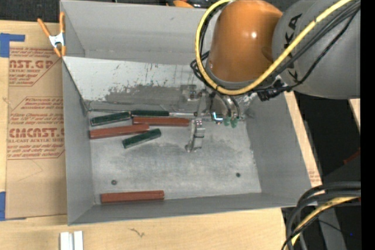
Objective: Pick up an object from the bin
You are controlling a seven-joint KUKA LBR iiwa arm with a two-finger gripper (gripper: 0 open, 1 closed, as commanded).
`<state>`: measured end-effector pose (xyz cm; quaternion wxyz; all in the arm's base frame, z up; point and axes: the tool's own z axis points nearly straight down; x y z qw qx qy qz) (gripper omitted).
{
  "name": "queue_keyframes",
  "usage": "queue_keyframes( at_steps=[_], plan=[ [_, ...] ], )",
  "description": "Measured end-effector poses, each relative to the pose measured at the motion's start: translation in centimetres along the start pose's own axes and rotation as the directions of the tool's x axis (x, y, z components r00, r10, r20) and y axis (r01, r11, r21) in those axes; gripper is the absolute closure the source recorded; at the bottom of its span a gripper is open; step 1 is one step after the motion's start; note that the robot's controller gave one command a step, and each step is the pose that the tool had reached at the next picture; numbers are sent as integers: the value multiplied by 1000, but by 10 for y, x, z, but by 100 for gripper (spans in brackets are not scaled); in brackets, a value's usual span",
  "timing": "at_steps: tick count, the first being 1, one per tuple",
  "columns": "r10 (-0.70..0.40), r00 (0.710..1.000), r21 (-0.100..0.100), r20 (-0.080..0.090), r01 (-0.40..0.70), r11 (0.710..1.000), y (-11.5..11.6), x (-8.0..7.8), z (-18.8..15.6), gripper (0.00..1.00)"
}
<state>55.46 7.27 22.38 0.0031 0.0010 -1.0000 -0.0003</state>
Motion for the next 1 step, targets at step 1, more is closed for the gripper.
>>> queue_keyframes(
  at_steps=[1],
  plan=[
    [-207,978,0,4,207,978,52,-38,85,0]
  ],
)
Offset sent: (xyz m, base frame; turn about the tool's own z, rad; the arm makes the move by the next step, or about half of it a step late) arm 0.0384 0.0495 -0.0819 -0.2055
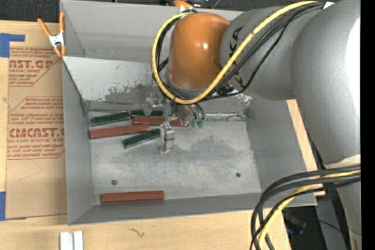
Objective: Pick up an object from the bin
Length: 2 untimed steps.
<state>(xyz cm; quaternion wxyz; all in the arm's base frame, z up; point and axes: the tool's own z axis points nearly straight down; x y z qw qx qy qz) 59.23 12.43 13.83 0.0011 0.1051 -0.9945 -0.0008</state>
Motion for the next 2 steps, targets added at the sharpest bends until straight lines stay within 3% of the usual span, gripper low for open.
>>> queue_keyframes(
  at_steps=[1,2],
  plan=[
    [-514,858,3,5,514,858,-9,4,69,0],
    [-512,859,4,12,512,859,-8,2,65,100]
  ],
)
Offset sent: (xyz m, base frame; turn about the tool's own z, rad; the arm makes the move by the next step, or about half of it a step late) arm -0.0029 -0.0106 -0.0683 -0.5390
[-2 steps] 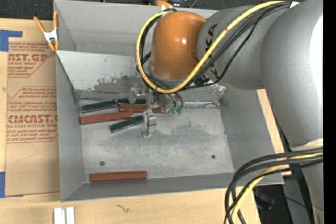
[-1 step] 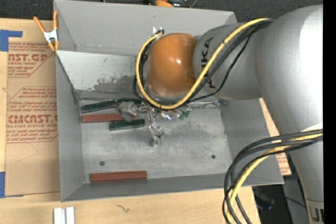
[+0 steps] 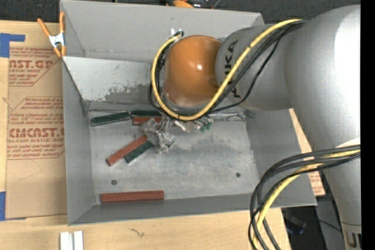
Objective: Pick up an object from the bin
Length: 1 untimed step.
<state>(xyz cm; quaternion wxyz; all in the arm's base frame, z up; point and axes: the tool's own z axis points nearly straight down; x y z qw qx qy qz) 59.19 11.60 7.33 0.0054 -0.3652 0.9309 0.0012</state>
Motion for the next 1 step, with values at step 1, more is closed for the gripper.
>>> queue_keyframes(
  at_steps=[1],
  plan=[
    [-520,854,-8,-5,520,854,47,-6,-1,100]
  ],
)
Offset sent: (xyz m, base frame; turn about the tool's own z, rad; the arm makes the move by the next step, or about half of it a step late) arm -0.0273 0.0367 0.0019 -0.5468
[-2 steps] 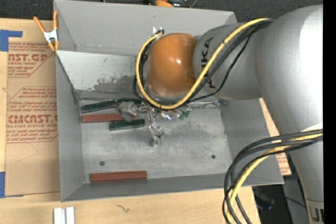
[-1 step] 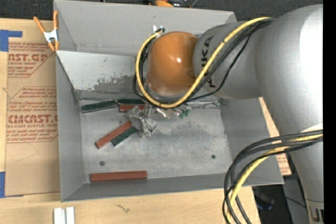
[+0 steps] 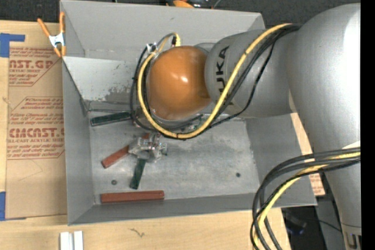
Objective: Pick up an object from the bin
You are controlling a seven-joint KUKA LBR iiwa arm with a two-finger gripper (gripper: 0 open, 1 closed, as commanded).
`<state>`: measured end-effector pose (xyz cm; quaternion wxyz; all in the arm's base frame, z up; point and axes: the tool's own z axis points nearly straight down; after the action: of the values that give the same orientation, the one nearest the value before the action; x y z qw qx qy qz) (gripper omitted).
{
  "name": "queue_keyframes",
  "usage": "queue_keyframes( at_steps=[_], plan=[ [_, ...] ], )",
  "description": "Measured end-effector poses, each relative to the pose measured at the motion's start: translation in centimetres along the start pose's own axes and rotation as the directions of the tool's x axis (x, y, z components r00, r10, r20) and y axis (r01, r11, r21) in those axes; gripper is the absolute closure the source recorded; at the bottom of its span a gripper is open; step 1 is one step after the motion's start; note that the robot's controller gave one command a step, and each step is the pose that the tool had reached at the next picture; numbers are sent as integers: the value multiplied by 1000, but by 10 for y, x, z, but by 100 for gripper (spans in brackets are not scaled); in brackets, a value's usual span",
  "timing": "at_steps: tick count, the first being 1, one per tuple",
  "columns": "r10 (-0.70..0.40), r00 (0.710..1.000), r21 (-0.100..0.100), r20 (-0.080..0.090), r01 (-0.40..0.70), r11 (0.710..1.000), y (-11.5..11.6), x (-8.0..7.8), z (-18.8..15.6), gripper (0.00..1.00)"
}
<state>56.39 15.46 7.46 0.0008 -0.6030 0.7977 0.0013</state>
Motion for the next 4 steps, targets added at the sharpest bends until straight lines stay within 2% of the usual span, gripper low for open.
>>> queue_keyframes(
  at_steps=[1,2,3,4],
  plan=[
    [3,1000,0,0,-3,1000,-1,1,0,0],
    [-73,997,2,2,73,997,19,-47,-17,0],
    [-84,996,3,2,84,996,1,-37,4,0],
    [-83,997,3,5,83,997,2,-39,2,100]
  ],
)
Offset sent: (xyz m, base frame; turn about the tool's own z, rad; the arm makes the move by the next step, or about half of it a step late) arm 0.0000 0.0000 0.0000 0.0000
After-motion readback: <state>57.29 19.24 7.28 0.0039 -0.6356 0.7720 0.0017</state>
